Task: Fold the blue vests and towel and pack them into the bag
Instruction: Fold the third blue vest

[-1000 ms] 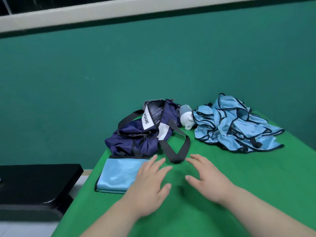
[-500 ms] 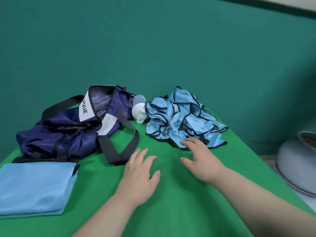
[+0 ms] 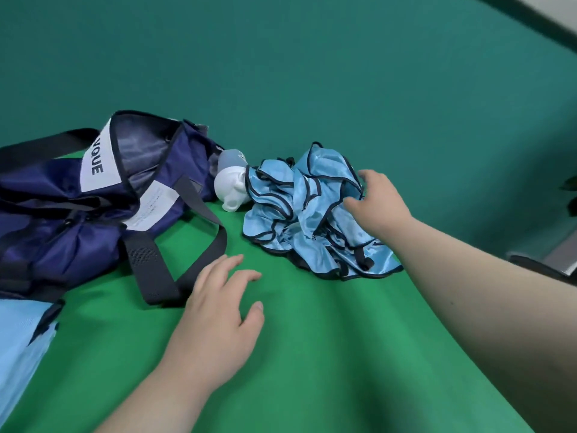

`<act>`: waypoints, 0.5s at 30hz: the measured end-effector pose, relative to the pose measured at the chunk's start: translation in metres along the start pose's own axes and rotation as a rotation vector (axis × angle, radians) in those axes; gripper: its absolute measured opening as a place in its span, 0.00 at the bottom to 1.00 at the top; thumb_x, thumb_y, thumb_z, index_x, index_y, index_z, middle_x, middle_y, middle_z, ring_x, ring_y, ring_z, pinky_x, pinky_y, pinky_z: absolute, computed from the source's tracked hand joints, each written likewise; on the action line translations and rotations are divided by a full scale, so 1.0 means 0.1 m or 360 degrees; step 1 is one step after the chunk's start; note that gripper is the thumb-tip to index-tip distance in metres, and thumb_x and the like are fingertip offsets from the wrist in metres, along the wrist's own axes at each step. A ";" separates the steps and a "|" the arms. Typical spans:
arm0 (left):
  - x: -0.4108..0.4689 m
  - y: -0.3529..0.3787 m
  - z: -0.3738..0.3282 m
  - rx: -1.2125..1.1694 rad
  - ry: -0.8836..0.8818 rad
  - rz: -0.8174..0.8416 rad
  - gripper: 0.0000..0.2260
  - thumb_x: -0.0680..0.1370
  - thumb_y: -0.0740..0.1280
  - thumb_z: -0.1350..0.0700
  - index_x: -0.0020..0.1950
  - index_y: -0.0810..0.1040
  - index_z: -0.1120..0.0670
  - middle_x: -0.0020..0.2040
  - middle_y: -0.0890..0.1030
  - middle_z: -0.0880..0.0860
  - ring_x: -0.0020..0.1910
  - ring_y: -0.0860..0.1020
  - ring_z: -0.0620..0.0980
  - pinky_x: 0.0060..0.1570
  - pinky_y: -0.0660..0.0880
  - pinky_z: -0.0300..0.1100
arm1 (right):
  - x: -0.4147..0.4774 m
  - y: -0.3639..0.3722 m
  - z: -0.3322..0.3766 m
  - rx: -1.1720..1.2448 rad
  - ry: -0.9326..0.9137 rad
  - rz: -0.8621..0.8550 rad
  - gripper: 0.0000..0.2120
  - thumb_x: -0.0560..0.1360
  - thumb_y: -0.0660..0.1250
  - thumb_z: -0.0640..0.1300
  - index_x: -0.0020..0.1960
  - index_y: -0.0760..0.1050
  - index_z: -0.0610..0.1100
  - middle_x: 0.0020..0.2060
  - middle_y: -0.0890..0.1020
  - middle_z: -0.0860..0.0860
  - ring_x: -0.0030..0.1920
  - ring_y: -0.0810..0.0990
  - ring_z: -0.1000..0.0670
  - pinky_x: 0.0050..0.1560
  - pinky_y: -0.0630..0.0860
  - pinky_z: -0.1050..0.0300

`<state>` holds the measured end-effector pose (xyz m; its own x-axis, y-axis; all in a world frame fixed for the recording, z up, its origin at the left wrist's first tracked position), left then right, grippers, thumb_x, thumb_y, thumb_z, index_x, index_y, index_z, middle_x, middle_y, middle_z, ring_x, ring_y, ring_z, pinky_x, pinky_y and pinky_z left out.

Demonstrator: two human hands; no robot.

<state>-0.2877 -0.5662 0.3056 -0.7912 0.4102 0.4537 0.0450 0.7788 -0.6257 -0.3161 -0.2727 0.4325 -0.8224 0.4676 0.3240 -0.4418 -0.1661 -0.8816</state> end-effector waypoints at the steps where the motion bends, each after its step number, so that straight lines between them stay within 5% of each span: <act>1: 0.00 0.01 0.00 -0.0008 -0.0007 0.0002 0.20 0.75 0.59 0.44 0.64 0.75 0.46 0.74 0.64 0.44 0.75 0.51 0.40 0.73 0.50 0.38 | 0.10 0.00 0.00 -0.0015 0.0025 -0.0007 0.30 0.75 0.66 0.49 0.75 0.64 0.44 0.71 0.70 0.45 0.67 0.72 0.43 0.63 0.73 0.47; 6: 0.00 0.02 0.03 -0.0052 -0.0051 -0.0015 0.18 0.73 0.59 0.43 0.62 0.76 0.43 0.72 0.65 0.42 0.74 0.52 0.37 0.72 0.53 0.37 | 0.48 0.04 -0.04 -0.0122 0.0205 0.0070 0.32 0.72 0.67 0.48 0.74 0.63 0.45 0.68 0.69 0.43 0.60 0.75 0.39 0.57 0.78 0.41; 10: 0.00 0.04 0.05 -0.0088 -0.0044 -0.0027 0.17 0.73 0.58 0.43 0.60 0.75 0.42 0.70 0.65 0.39 0.71 0.50 0.31 0.72 0.53 0.37 | 0.64 0.13 -0.05 -0.0174 0.0231 0.0146 0.22 0.71 0.67 0.49 0.64 0.72 0.45 0.59 0.73 0.43 0.52 0.78 0.39 0.52 0.80 0.42; 15: 0.00 0.07 0.08 -0.0085 -0.0001 -0.0025 0.21 0.71 0.53 0.38 0.58 0.76 0.42 0.68 0.66 0.38 0.72 0.52 0.32 0.71 0.51 0.34 | 0.65 0.09 -0.06 -0.0015 0.0167 -0.0101 0.06 0.75 0.65 0.44 0.50 0.77 0.42 0.44 0.81 0.44 0.37 0.77 0.43 0.37 0.75 0.53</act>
<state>-0.2926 -0.5643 0.2964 -0.7923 0.3977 0.4627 0.0651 0.8092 -0.5840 -0.3714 -0.2383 0.4440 -0.7506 0.5654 0.3420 -0.4881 -0.1255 -0.8637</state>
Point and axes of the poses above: each hand's wrist, its own x-axis towards the middle knuckle, its own y-axis out of the palm, z = x × y, the point moved 5 cm from there along x, towards the middle knuckle
